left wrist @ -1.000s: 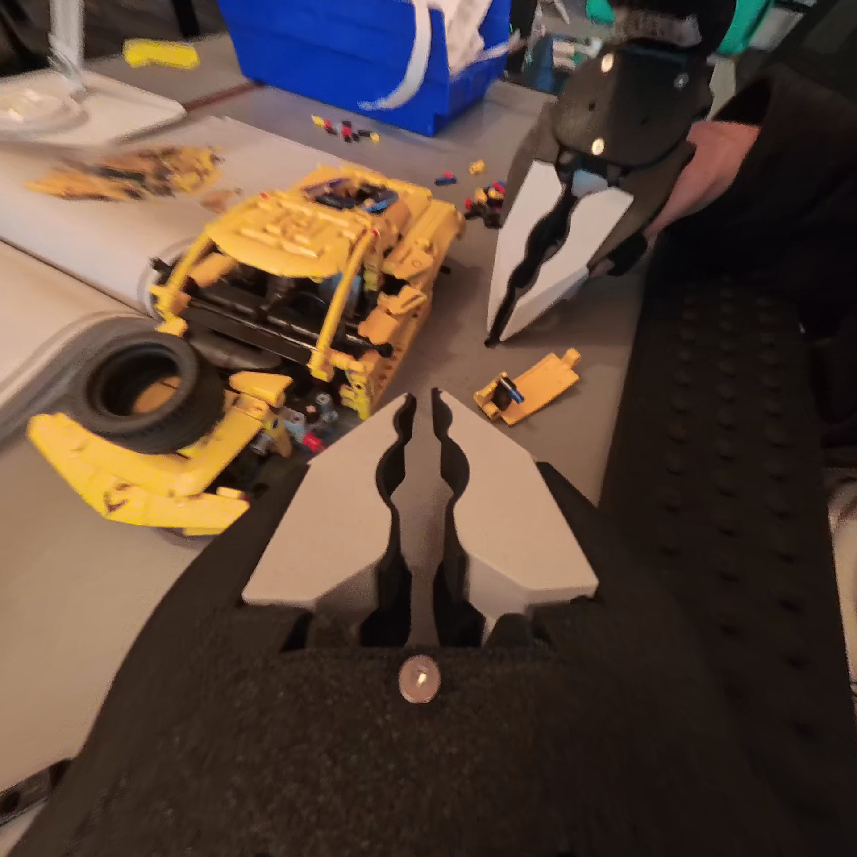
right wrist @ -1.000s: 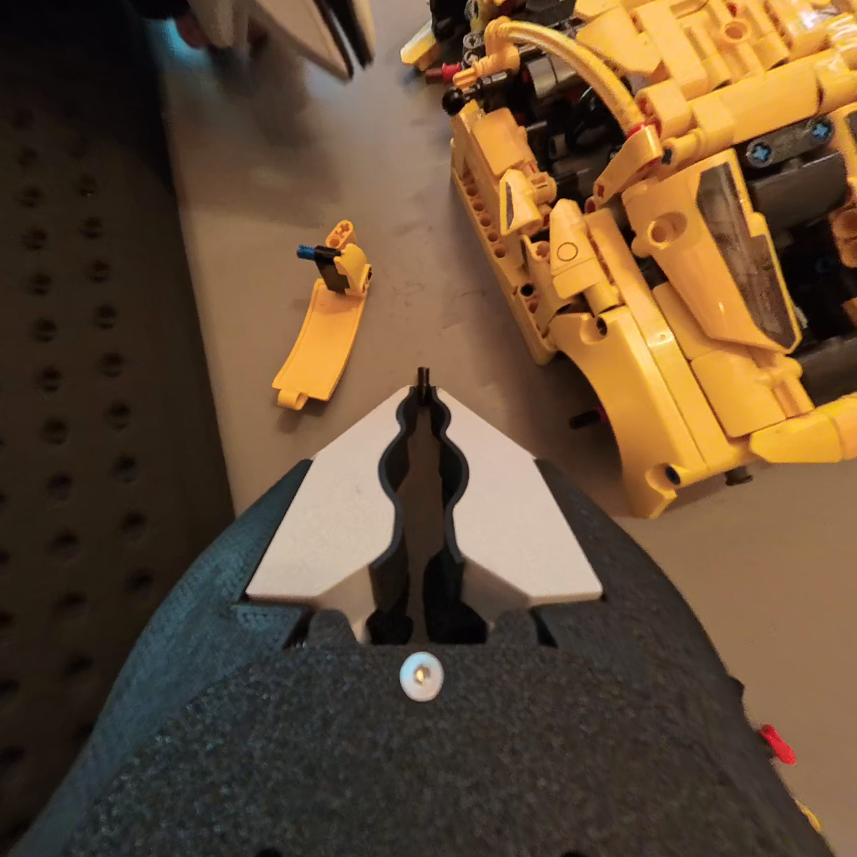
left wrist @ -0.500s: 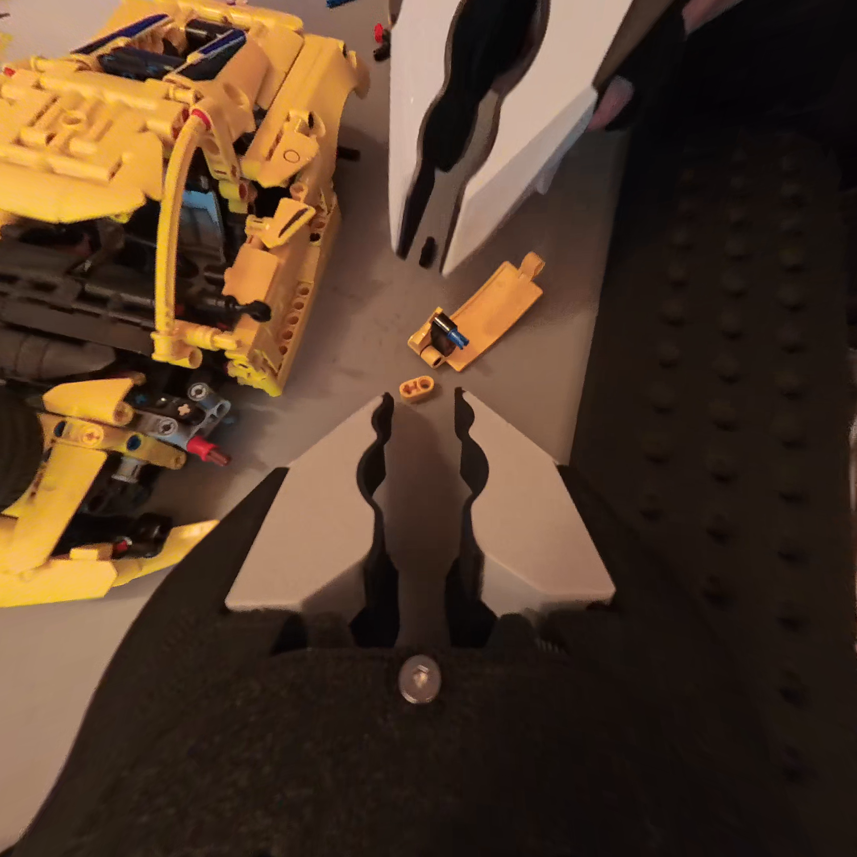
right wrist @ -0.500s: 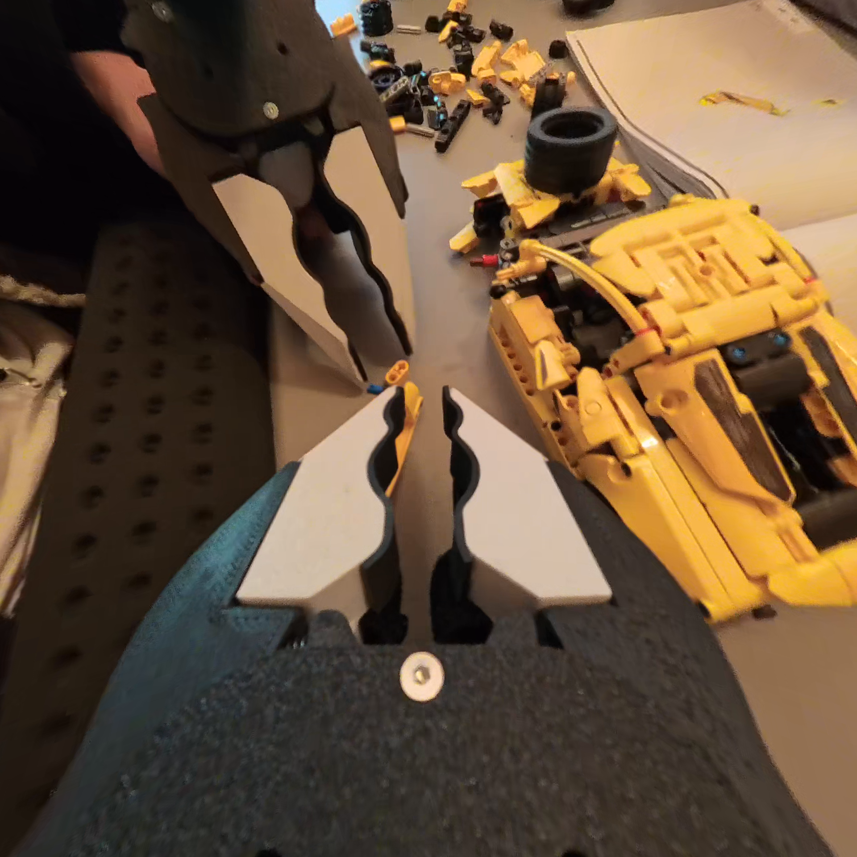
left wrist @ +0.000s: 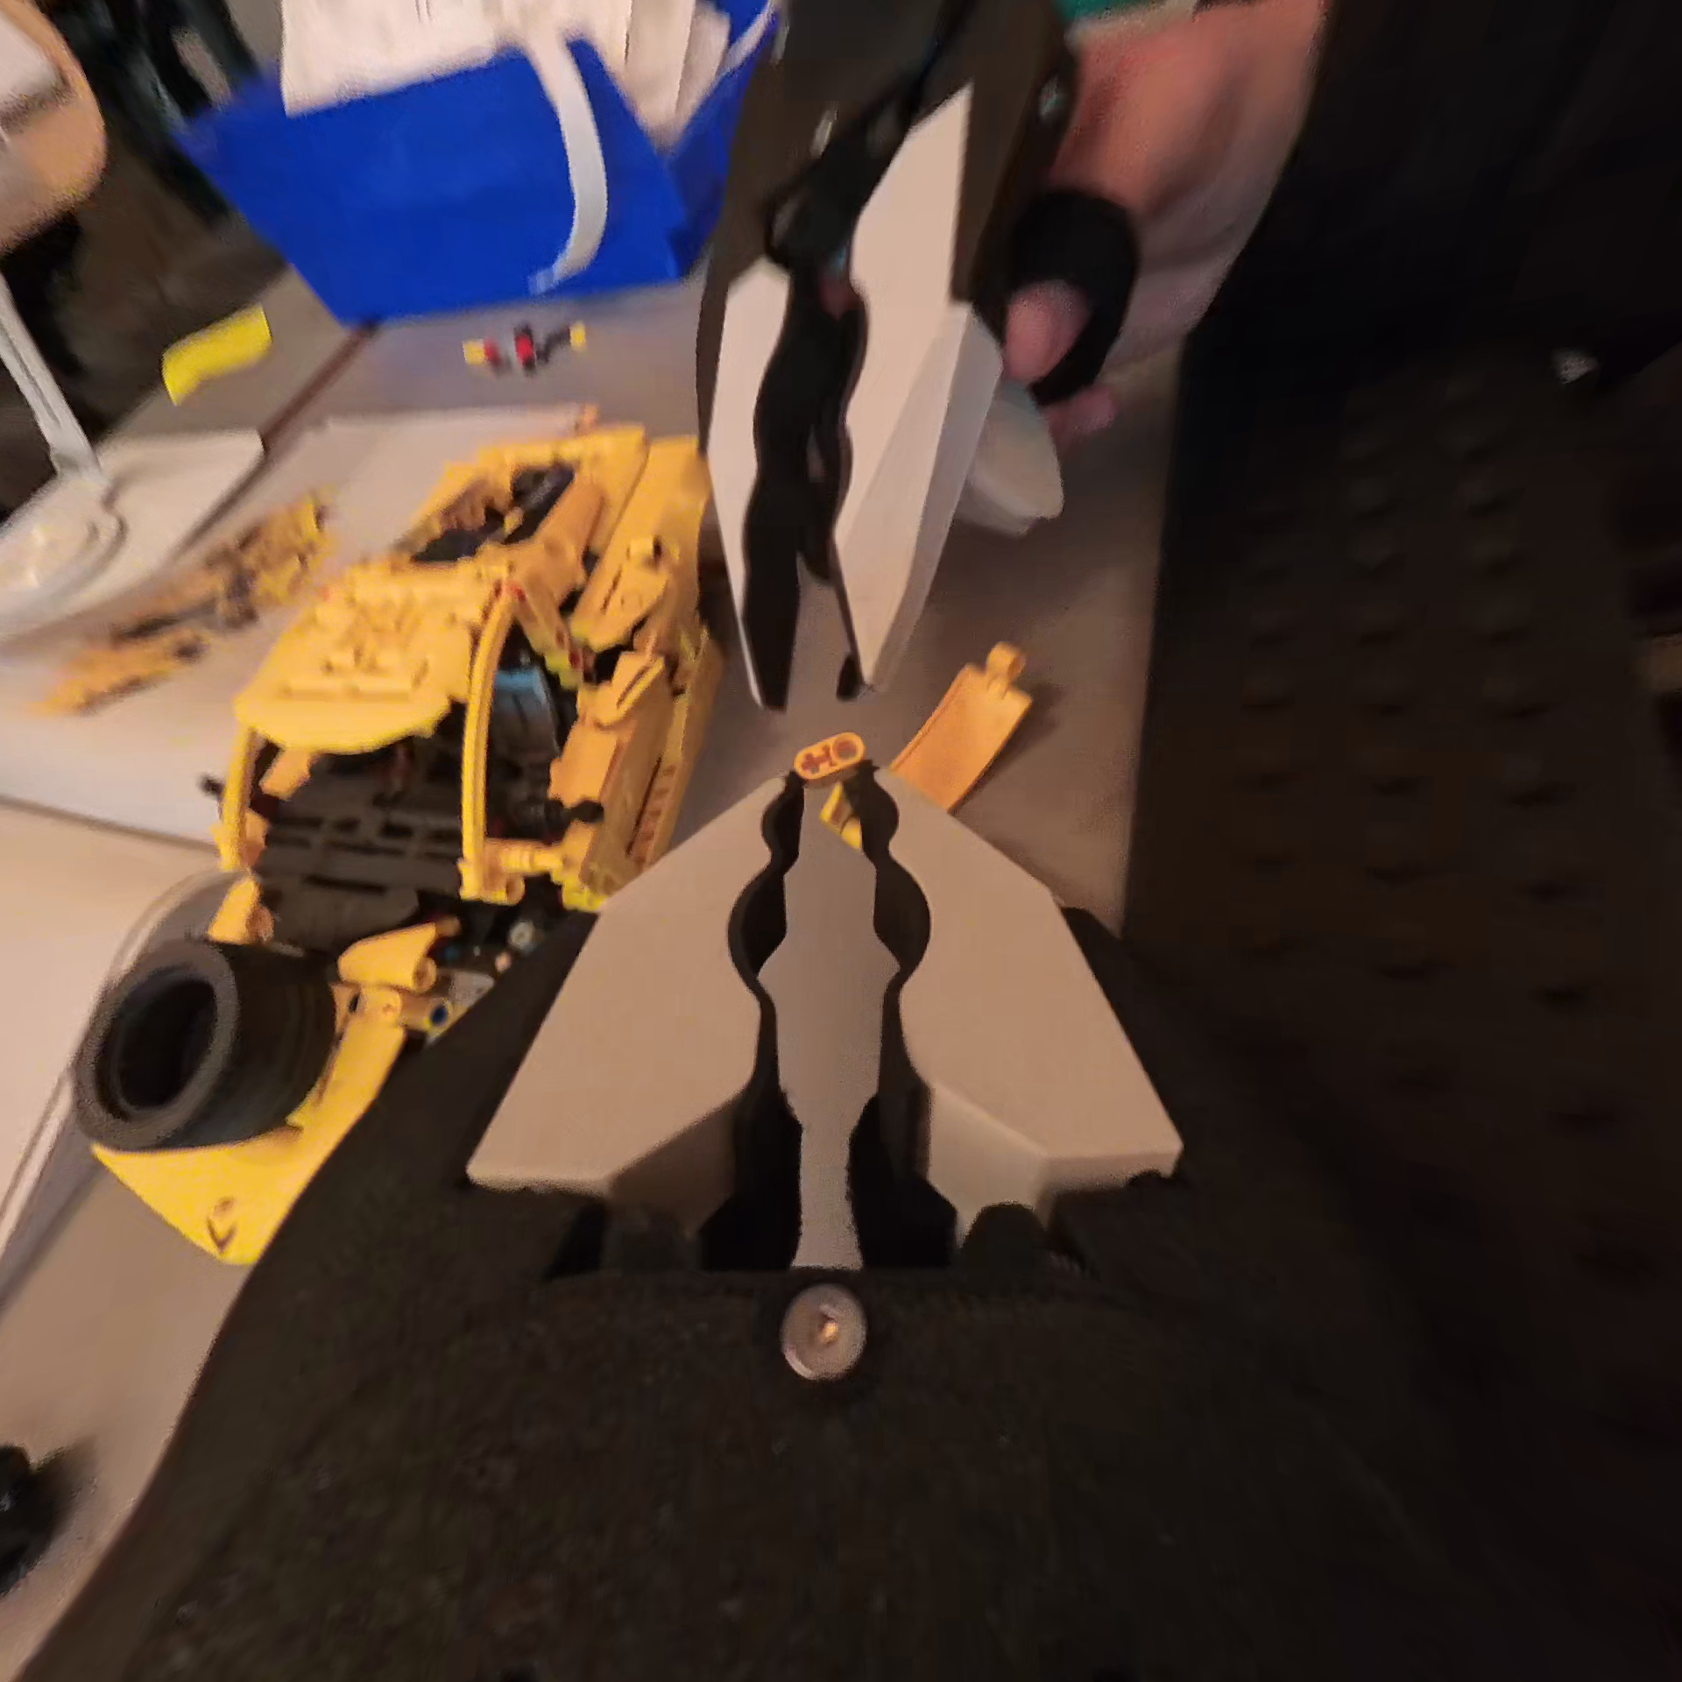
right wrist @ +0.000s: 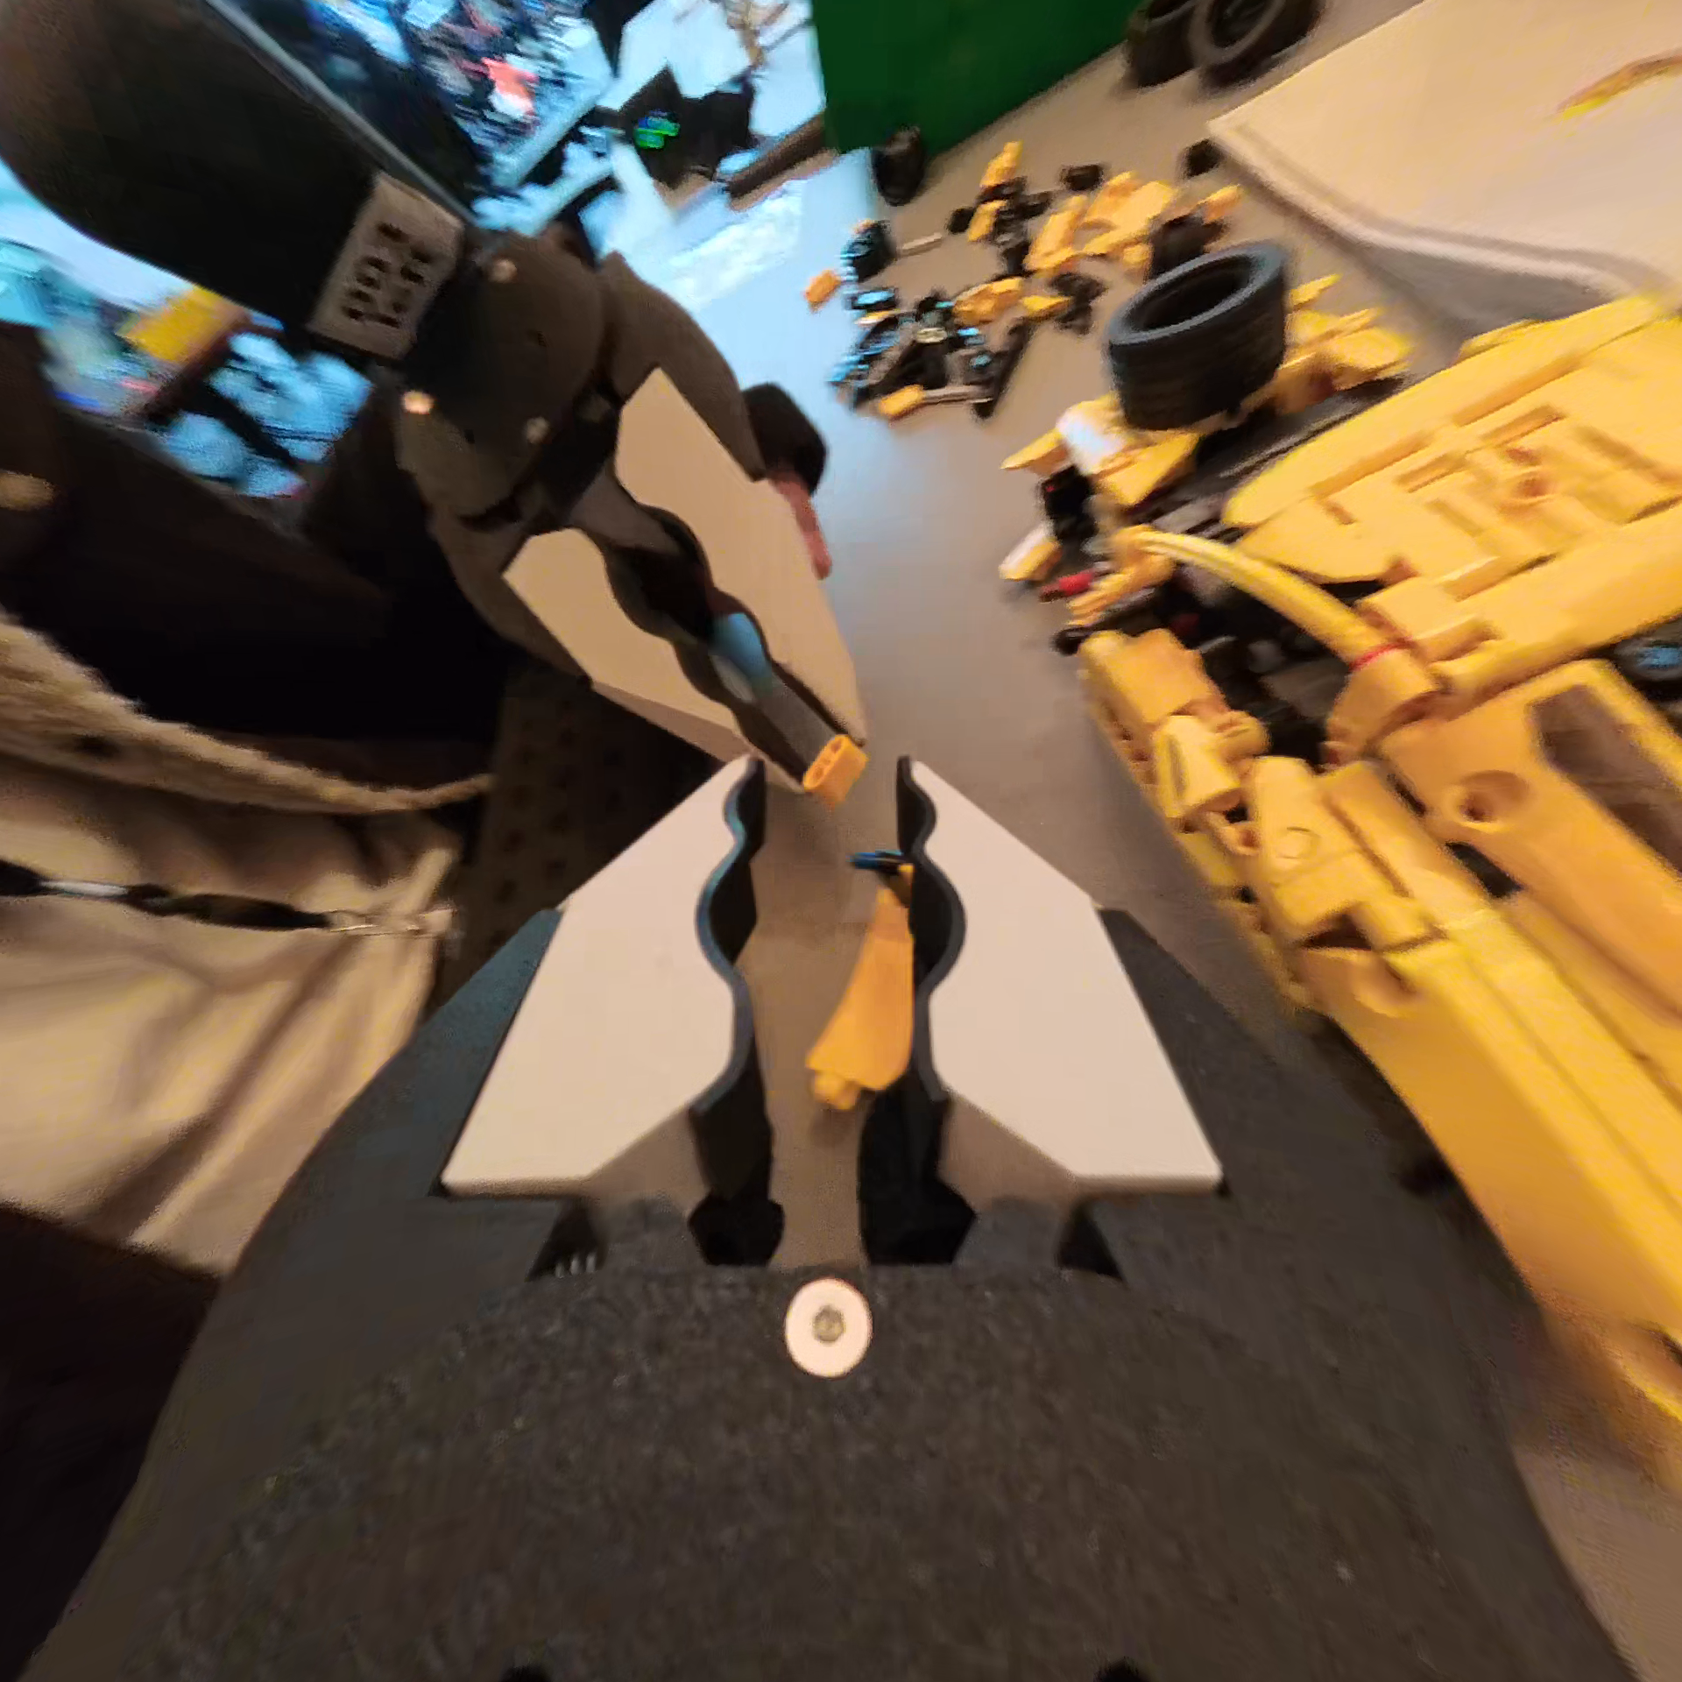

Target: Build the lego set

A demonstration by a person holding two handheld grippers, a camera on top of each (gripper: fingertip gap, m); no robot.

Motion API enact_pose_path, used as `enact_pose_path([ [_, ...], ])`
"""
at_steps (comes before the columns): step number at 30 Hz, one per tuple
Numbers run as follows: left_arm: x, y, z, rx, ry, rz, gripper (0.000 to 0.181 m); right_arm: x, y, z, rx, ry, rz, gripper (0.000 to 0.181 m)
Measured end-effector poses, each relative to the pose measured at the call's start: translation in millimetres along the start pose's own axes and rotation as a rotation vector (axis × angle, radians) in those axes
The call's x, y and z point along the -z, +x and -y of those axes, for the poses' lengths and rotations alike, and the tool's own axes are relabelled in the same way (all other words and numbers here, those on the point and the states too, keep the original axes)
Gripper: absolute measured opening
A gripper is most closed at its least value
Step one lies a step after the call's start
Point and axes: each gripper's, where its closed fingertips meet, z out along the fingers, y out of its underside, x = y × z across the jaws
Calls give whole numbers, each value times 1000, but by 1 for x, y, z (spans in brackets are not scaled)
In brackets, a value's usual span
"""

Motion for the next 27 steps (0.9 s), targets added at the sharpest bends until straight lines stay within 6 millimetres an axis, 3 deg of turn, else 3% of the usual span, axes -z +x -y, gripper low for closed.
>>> enact_pose_path([
  [2, 6, 5, 13, -62, 69, 3, 0, -1, -12, -2, -72, -11, 102, 27],
  [7, 8, 6, 17, -172, 92, 75, 0, 2, -14, -3, -114, -19, 139, 18],
  [11, 6, -3, 6, -71, 41, 71, 0, 21, 19, 3, -106, 51, -31, 16],
  [14, 7, -15, -1, 18, 15, 96, 0, 32, 32, 1, -55, 54, -127, 15],
  [17, 4, -16, -10, 107, -15, 53, 0, 27, 13, -26, 34, -122, -77, 15],
  [20, 3, -16, -12, 139, -19, 47, 1, 13, -3, -41, 177, -257, -127, 14],
  [23, 2, -16, -13, 151, -19, 36, 2, -1, 5, -49, 269, -367, -258, 14],
  [27, 2, -14, -12, 162, -11, 28, 3, -9, 12, -60, 222, -420, -262, 17],
])
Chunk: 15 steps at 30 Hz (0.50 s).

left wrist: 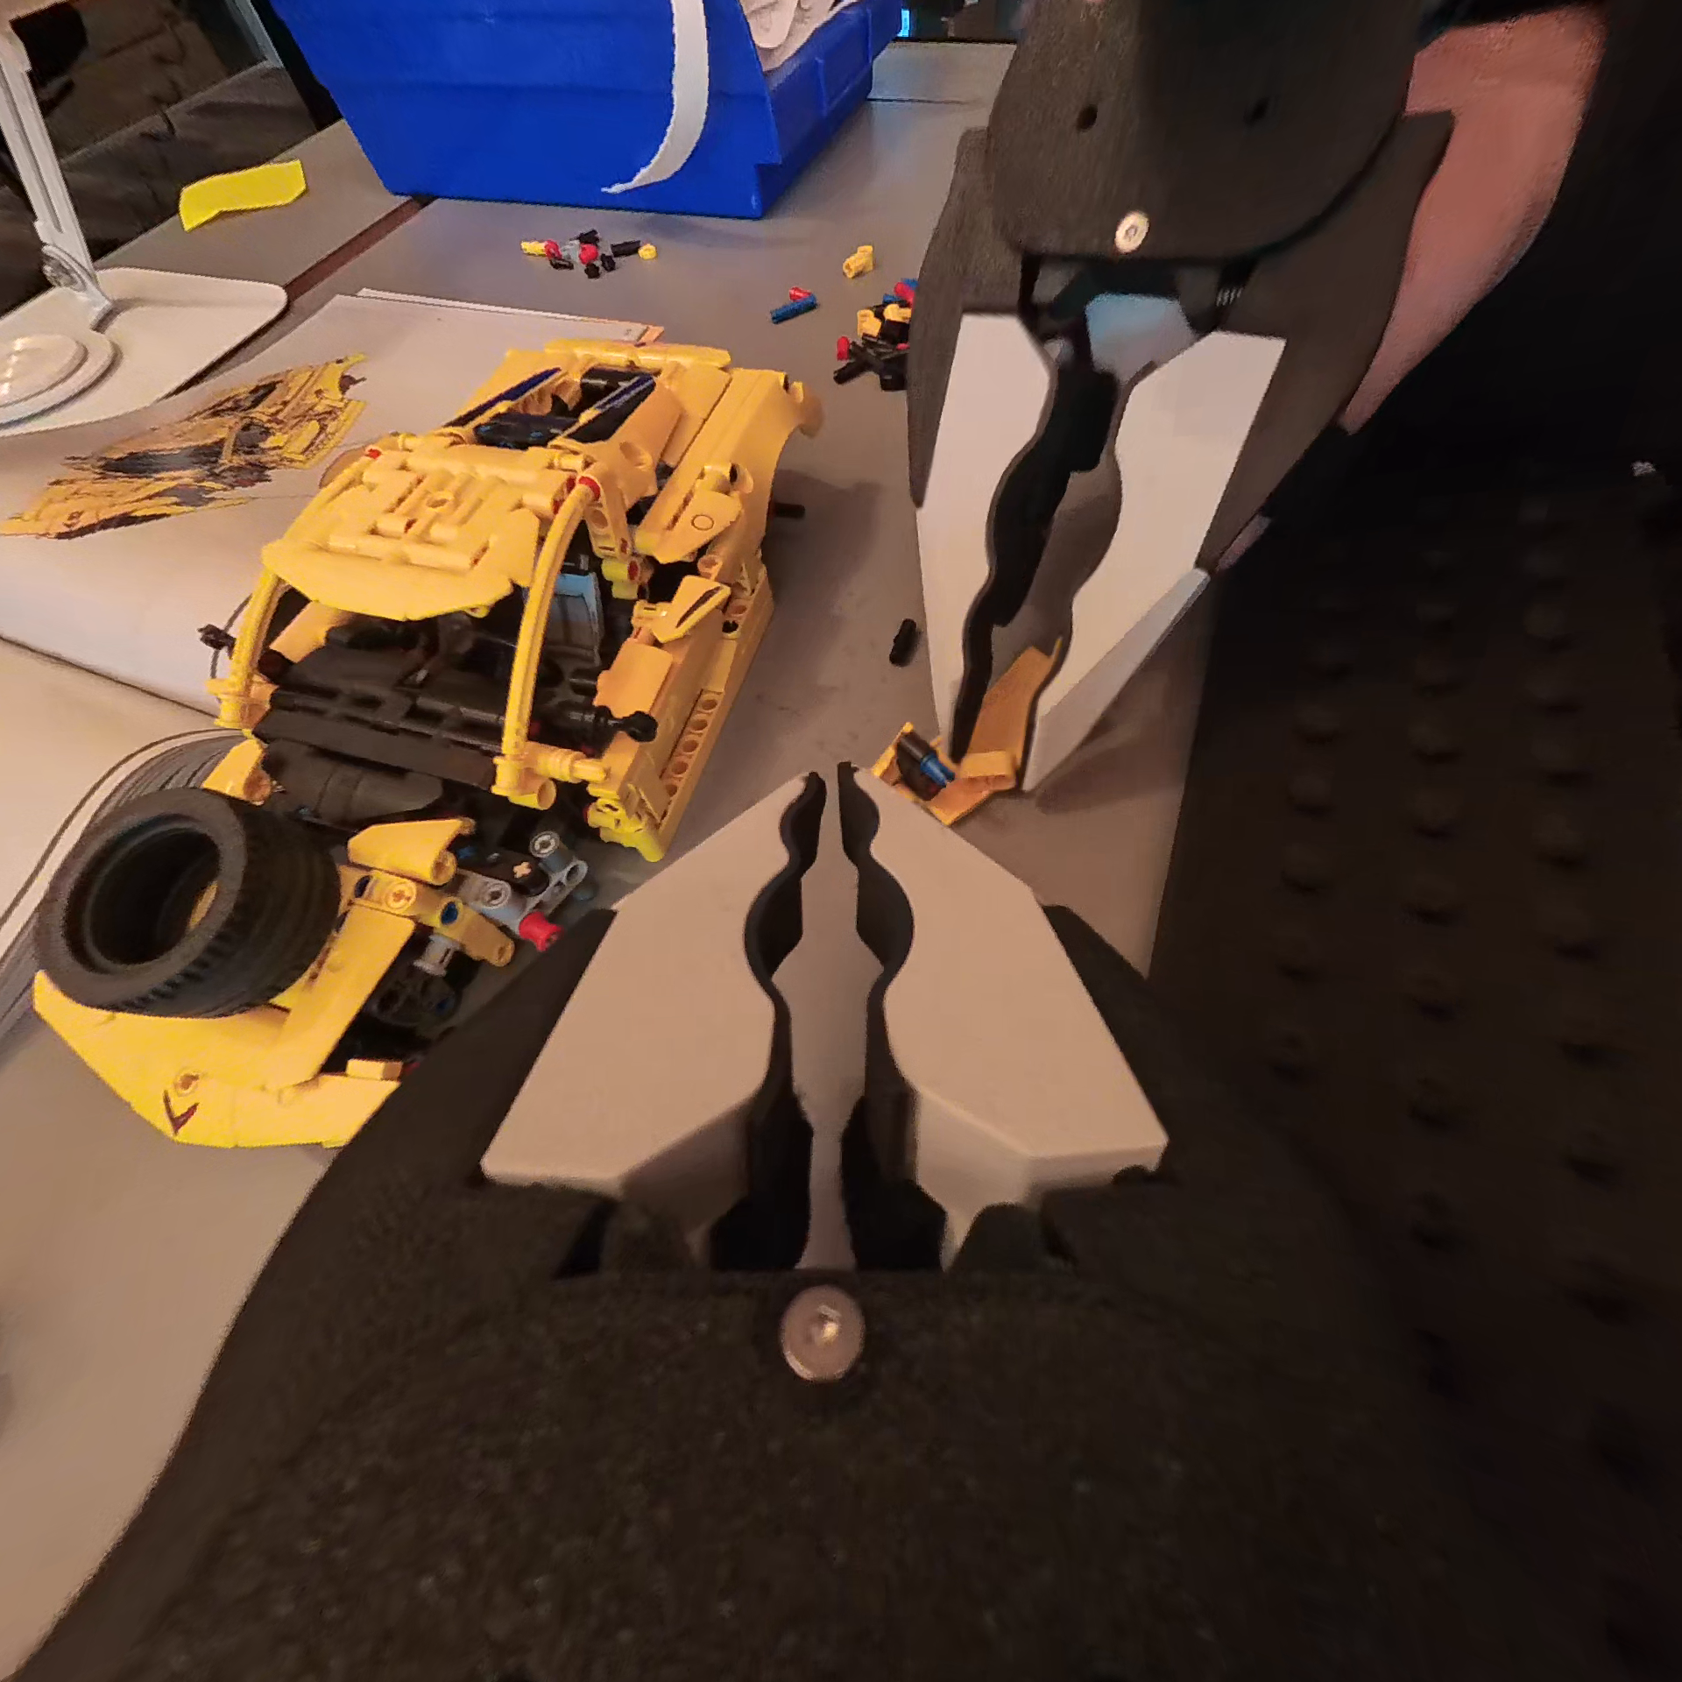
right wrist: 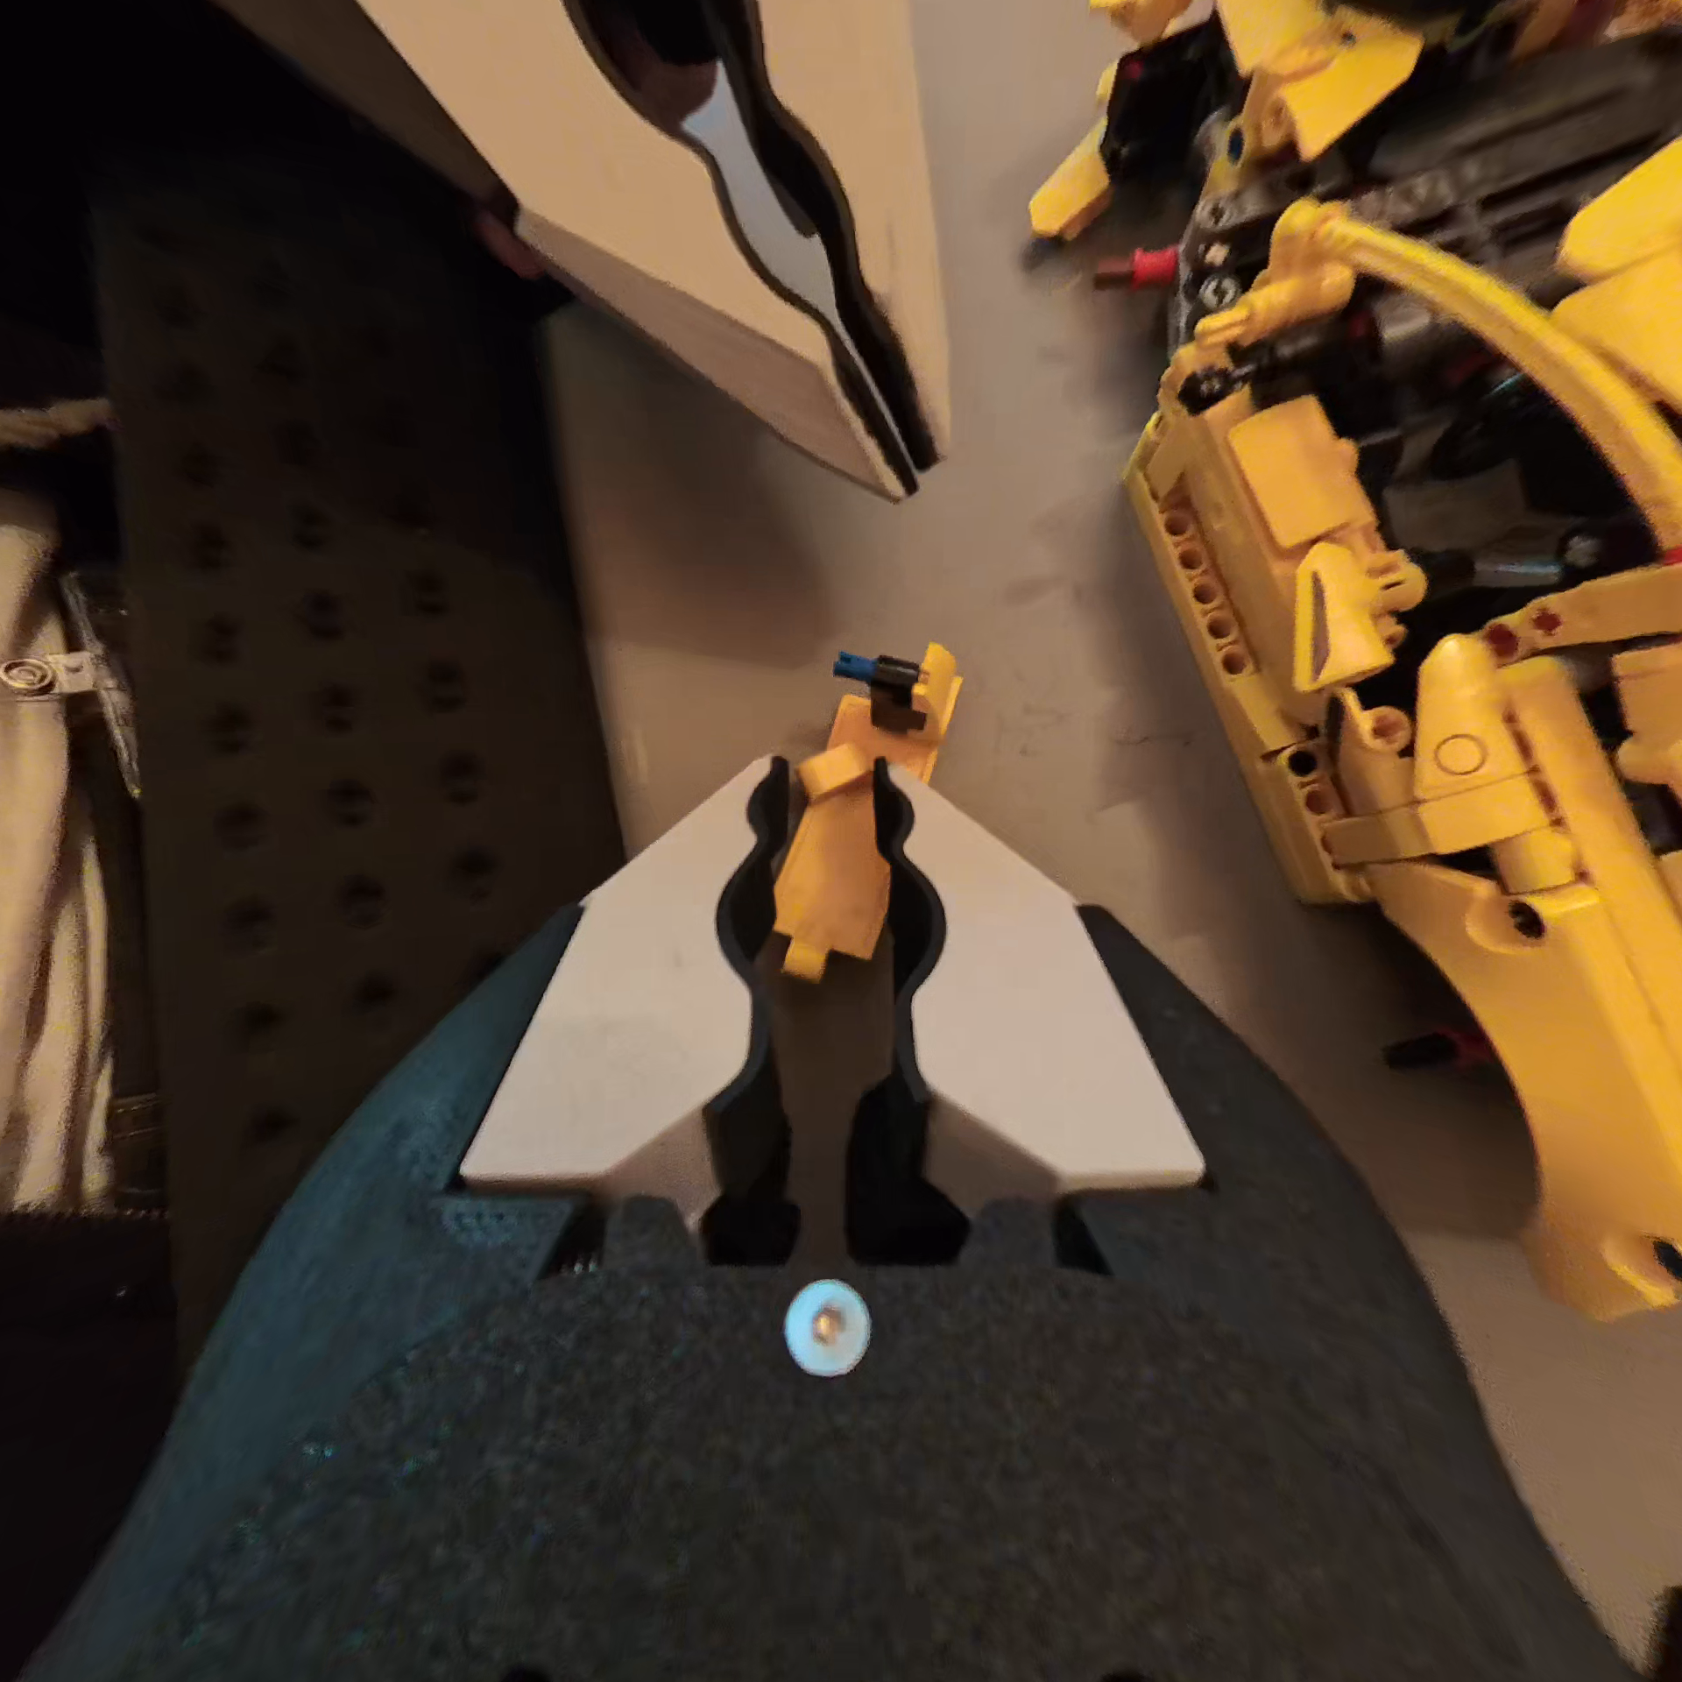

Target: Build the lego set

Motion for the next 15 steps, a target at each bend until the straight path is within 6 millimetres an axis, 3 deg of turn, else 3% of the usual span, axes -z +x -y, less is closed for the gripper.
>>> enact_pose_path([
  [7, 4, 4, 8, 44, 54, -41, 7, 4, 0, 6, -25, 77, 41, 15],
  [9, 7, 8, 15, 37, 95, -58, 10, 18, 0, 23, -82, 211, 92, 15],
  [12, 12, 15, 24, 27, 142, -82, 19, 46, 17, 57, -201, 483, 96, 15],
  [15, 14, 10, 33, 10, 165, -18, 27, 65, 15, 89, -280, 682, 149, 15],
])
